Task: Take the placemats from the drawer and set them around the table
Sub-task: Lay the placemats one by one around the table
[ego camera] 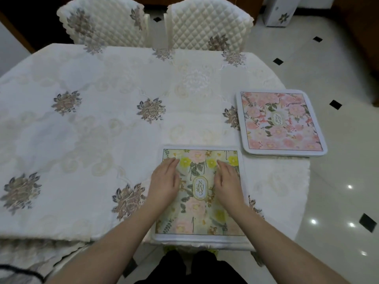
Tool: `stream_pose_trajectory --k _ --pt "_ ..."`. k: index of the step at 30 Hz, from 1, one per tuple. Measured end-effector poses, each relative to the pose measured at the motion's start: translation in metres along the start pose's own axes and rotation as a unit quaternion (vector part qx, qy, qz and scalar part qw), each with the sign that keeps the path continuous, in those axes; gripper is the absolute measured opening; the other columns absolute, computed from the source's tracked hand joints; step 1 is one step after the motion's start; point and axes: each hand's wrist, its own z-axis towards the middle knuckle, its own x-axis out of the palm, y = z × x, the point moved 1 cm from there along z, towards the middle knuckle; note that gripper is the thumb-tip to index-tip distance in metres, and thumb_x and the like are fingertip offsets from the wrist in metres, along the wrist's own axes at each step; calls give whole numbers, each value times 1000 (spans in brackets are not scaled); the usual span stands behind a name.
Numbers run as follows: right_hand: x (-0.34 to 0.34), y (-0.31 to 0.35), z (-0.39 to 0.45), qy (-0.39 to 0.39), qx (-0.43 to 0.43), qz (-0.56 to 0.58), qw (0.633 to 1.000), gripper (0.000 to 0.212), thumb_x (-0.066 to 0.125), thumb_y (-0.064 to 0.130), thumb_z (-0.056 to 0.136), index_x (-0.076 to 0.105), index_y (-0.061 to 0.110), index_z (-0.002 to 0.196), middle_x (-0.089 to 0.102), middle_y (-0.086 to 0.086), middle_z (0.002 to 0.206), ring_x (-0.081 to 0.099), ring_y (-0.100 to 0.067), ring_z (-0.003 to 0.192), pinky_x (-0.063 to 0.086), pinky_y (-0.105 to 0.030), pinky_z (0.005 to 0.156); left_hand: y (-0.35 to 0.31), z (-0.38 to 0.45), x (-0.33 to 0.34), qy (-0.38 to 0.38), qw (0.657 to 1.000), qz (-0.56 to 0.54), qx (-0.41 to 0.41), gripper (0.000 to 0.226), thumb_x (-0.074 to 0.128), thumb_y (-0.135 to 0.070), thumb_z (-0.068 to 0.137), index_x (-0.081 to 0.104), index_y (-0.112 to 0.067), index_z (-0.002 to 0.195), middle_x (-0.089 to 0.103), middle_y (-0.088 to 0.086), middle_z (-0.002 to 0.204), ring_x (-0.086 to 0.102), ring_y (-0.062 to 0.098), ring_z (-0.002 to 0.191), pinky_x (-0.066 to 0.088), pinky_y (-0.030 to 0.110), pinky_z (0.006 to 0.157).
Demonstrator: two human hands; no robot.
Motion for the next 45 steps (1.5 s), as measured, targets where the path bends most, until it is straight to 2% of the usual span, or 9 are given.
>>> stream_pose_trajectory --k 4,9,12,15,19,24,28,37,45 --pt "29 28 43 31 -46 -24 998 48 32 21 105 30 11 152 33 -6 157 24 -20 146 15 -32 120 -5 41 21 71 995 54 48 66 15 -36 94 34 -12 152 34 4 159 23 21 150 13 39 122" --pt "53 22 68 78 -111 -162 977 54 26 26 104 18 13 156 16 -3 163 8 -17 151 2 -34 123 15 60 41 135 981 124 64 67 0 -45 97 6 -20 158 2 -5 166 0 12 153 -4 34 123" --pt "62 14 67 62 -136 -237 960 59 22 35 100 23 13 155 20 -4 163 13 -18 151 3 -36 121 21 60 46 129 979 136 76 65 5 -47 99 8 -21 158 2 -6 165 1 10 152 -1 36 123" --pt "65 13 67 62 -127 -242 960 60 27 41 101 23 15 155 20 -3 162 13 -17 150 5 -40 120 22 60 46 130 979 137 77 65 7 -51 98 8 -23 157 2 -7 164 3 10 152 1 38 122" --pt "55 8 70 54 -66 -238 967 63 25 48 99 14 25 157 9 2 165 3 -13 151 -1 -42 122 22 60 45 121 978 153 69 66 14 -51 99 15 -22 158 9 -6 164 10 13 152 4 42 122" --pt "40 -9 69 27 -23 -234 972 66 22 49 99 10 21 157 6 1 165 0 -12 151 -3 -37 122 24 58 41 105 981 161 28 70 20 -52 99 6 -20 159 1 -4 165 1 14 153 3 41 124" --pt "29 -27 62 16 7 -224 975 67 22 49 100 7 18 157 3 2 165 -3 -10 151 -5 -33 122 41 57 30 104 982 156 -2 72 10 -54 96 -4 -20 159 -8 -3 165 -9 10 152 -3 35 124" --pt "11 -53 36 1 27 -212 977 69 18 47 97 6 16 157 4 0 165 2 -10 151 -5 -28 121 56 45 12 128 973 189 22 71 -2 -54 94 -13 -22 156 -14 -7 164 -14 5 149 -11 29 121" --pt "-11 -89 -10 19 39 -217 975 68 14 48 99 5 14 157 3 -2 165 2 -11 151 -1 -31 122 69 23 2 112 969 214 -47 72 -3 -56 93 -7 -24 158 -6 -4 166 -5 14 153 -6 39 123"
